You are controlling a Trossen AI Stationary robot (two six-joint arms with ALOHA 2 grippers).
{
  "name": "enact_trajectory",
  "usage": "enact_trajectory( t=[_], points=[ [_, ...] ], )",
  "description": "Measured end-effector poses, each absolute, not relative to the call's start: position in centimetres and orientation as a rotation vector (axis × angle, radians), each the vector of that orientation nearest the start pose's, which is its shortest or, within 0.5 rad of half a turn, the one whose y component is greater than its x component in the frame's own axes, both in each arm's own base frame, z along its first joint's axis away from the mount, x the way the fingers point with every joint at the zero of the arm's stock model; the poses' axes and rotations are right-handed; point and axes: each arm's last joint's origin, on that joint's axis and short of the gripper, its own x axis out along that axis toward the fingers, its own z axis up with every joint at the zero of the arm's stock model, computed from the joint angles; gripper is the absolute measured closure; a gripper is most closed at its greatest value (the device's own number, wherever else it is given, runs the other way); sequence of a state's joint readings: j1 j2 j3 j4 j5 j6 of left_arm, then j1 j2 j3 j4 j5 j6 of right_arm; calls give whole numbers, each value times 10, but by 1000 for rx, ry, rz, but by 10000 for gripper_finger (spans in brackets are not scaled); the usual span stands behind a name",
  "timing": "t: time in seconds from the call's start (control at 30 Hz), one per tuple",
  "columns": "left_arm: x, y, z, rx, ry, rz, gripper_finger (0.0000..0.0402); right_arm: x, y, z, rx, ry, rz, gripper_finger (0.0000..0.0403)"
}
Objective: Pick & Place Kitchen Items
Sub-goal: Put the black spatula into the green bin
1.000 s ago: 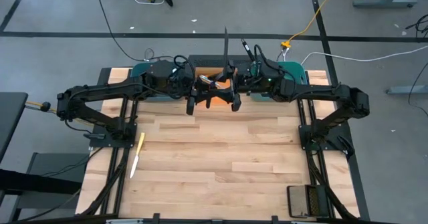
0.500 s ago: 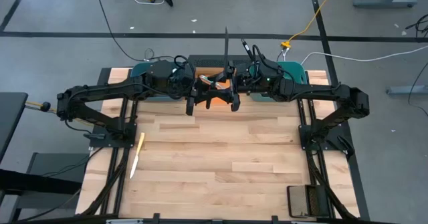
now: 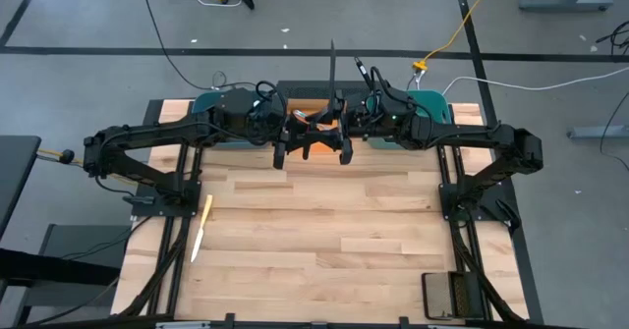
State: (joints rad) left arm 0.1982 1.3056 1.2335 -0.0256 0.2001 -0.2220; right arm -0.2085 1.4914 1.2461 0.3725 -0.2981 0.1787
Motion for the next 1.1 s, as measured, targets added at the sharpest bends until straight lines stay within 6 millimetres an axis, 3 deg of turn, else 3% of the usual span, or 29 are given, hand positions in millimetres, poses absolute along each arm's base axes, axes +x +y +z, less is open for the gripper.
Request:
enact_trajectory(
  t=[0.43, 1.1],
  points=[
    [291, 53, 391, -240, 95, 12, 280, 340, -63, 377, 147, -115, 102, 259],
    [291, 53, 391, -242, 95, 16, 284, 340, -63, 377, 146, -114, 107, 271]
  ],
)
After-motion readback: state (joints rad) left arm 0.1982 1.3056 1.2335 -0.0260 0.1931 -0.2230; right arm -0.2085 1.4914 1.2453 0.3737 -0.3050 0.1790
